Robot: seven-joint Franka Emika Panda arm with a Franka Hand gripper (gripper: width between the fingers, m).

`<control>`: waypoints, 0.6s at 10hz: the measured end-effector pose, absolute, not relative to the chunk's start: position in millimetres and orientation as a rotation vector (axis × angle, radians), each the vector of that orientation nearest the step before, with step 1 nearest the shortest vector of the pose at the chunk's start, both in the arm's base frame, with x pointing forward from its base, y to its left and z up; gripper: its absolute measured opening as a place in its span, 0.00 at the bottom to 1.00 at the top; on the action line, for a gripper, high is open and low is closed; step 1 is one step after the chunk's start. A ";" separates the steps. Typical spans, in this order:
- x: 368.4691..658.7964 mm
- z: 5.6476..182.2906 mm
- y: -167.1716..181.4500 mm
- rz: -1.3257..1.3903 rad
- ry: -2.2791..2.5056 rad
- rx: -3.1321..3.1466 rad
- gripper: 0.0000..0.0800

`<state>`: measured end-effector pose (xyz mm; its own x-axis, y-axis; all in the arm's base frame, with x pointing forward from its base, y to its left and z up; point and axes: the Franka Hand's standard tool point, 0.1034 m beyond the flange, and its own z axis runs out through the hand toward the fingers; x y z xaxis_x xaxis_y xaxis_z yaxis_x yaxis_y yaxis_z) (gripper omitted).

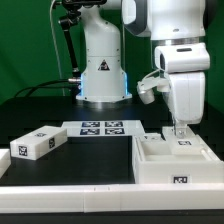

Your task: Assemble cabinet

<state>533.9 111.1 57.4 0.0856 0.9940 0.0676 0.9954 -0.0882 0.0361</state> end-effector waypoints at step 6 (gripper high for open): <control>579.9 57.0 105.7 -0.139 -2.091 -2.316 0.09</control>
Offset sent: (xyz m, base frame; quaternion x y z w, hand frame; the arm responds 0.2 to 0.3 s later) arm 0.0336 0.0038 -0.0121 0.0104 0.0125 -0.0112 0.9998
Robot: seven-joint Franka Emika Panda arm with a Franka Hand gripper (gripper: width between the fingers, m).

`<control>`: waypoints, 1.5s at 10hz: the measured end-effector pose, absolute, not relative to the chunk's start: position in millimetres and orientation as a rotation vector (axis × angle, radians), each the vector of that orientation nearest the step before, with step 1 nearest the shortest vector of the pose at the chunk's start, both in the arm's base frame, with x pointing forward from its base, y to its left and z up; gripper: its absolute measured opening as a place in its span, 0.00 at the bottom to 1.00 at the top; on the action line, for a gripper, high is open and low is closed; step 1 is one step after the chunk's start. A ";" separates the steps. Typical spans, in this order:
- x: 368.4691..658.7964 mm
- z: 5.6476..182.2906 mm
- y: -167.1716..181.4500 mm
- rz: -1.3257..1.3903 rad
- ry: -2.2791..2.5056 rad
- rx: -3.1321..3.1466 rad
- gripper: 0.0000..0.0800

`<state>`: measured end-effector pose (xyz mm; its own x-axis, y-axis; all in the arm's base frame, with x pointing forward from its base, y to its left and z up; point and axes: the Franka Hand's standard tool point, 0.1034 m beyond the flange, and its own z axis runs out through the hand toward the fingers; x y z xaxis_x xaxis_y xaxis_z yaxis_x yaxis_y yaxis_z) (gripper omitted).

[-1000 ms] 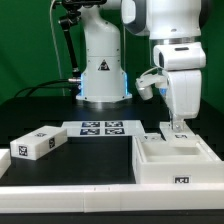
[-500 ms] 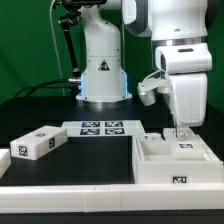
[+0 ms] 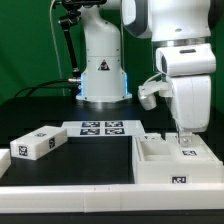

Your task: Assemble cabinet

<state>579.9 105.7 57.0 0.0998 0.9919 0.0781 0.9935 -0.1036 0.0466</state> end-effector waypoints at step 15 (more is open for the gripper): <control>469.4 96.0 107.5 0.005 -2.115 -2.316 1.00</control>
Offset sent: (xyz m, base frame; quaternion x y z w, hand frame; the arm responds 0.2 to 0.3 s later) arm -0.0081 0.0063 0.0019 -0.0178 -0.0251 0.0325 0.9990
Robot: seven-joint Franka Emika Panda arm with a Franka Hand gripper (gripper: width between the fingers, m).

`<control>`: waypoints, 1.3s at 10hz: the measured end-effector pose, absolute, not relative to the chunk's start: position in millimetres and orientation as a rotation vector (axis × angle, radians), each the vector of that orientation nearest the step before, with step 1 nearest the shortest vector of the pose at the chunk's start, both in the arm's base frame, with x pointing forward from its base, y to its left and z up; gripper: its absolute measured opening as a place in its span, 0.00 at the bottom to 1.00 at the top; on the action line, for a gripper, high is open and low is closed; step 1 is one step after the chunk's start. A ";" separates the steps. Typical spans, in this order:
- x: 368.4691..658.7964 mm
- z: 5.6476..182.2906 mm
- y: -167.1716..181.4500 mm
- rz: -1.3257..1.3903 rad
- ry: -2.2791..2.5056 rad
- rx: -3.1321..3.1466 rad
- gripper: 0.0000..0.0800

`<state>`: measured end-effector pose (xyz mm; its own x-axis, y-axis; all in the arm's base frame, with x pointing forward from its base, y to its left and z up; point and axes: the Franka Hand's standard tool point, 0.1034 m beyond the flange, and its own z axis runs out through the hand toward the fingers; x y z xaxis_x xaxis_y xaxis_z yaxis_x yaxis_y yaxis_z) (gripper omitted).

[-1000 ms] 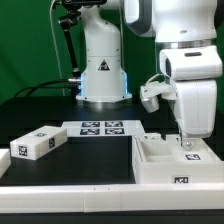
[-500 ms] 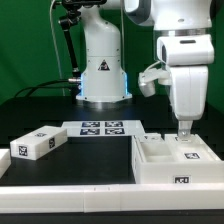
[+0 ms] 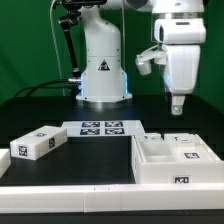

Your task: Assemble cabinet

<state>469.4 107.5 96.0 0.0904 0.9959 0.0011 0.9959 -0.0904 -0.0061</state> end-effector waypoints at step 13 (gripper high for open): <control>436.3 56.6 76.7 0.013 -2.404 -1.944 1.00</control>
Offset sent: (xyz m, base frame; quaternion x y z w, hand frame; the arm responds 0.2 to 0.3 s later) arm -0.0153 -0.0261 -0.0156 -0.0071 0.0879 -0.2600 0.9616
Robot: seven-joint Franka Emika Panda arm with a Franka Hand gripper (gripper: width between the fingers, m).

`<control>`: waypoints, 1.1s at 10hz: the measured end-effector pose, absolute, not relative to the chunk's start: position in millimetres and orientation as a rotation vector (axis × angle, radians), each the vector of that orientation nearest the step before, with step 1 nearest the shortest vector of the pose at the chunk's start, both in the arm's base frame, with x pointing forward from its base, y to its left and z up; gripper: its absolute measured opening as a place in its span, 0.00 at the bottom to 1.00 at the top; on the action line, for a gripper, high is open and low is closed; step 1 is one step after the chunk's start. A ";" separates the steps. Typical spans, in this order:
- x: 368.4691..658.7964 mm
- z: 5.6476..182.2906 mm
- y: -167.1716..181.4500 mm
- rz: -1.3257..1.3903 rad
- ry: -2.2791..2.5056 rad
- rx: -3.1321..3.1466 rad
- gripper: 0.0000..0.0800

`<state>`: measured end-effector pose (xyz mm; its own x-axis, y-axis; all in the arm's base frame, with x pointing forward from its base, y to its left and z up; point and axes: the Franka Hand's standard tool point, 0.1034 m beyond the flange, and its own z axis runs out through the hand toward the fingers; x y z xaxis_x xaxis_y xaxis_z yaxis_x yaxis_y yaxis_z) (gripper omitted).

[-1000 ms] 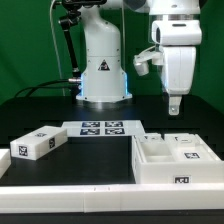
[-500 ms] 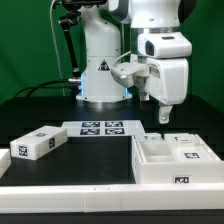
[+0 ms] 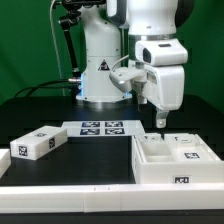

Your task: Assemble cabinet

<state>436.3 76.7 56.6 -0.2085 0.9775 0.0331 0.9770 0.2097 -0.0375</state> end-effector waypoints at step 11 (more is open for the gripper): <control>428.3 17.7 88.7 0.011 -2.350 -1.922 1.00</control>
Offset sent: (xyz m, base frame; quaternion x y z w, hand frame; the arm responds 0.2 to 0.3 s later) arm 0.0028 0.0079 -0.0148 0.0005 0.0176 -0.0027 0.9998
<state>428.3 88.7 17.7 -0.1949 0.9778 0.0766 0.9770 0.2004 -0.0723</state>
